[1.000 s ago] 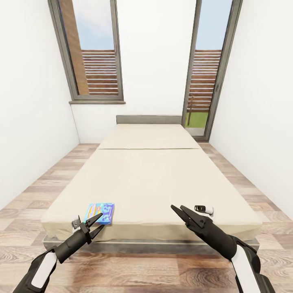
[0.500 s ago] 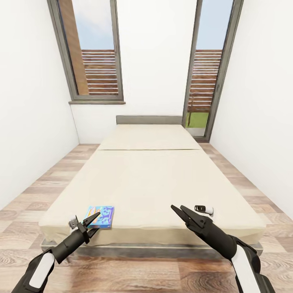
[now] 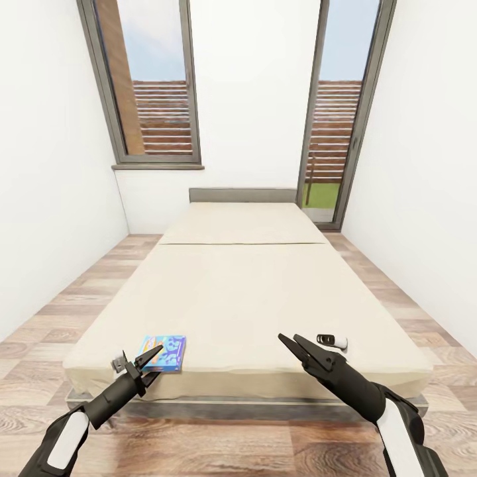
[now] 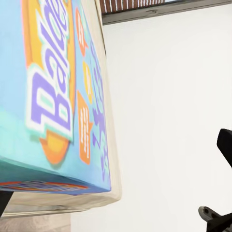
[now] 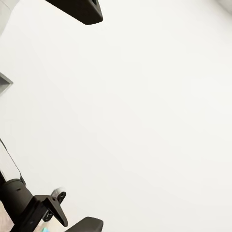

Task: Put all the toys in the child's room - the three board games (two on the bed and one on the table), the two jigsaw puzzles on the table, and the tennis ball on the table - inside the toy box on the table in the child's room.

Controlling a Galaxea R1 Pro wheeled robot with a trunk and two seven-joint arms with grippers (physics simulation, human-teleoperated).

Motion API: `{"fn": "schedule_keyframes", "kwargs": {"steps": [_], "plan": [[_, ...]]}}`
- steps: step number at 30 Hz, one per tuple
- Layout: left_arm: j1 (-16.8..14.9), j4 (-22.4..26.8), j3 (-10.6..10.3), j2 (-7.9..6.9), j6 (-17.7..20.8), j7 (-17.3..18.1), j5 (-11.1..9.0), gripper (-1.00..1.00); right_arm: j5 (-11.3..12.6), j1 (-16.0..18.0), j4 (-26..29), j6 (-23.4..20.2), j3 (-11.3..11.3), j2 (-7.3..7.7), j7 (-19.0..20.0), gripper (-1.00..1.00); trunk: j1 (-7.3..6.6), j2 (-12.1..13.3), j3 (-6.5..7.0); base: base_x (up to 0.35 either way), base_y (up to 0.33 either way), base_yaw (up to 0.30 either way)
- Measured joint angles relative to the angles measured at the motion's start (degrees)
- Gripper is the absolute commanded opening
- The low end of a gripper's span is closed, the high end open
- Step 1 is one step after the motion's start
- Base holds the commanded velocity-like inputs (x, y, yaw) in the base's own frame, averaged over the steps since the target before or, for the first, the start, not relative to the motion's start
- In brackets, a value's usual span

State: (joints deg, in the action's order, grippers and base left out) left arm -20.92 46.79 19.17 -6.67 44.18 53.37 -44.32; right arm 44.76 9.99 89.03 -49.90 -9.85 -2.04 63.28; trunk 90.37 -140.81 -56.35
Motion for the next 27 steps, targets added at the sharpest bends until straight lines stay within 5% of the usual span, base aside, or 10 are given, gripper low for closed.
{"fn": "schedule_keyframes", "kwargs": {"steps": [13,14,27], "plan": [[0.0,0.0,0.0,0.00,0.0,0.0,0.0,1.00,0.0,0.0,0.0,-0.1,0.0,0.05,0.0,1.00,0.00,0.0,0.00,0.000,0.000,0.000],[0.0,0.0,0.0,0.00,0.0,0.0,0.0,-1.00,0.0,0.0,0.0,0.0,0.0,0.06,0.0,1.00,0.00,0.0,0.00,0.000,0.000,0.000],[0.0,0.0,0.0,-0.02,-0.5,-0.2,0.2,-1.00,0.0,0.0,0.0,0.0,0.0,0.06,0.0,1.00,0.00,0.0,0.00,0.000,0.000,0.000]]}}
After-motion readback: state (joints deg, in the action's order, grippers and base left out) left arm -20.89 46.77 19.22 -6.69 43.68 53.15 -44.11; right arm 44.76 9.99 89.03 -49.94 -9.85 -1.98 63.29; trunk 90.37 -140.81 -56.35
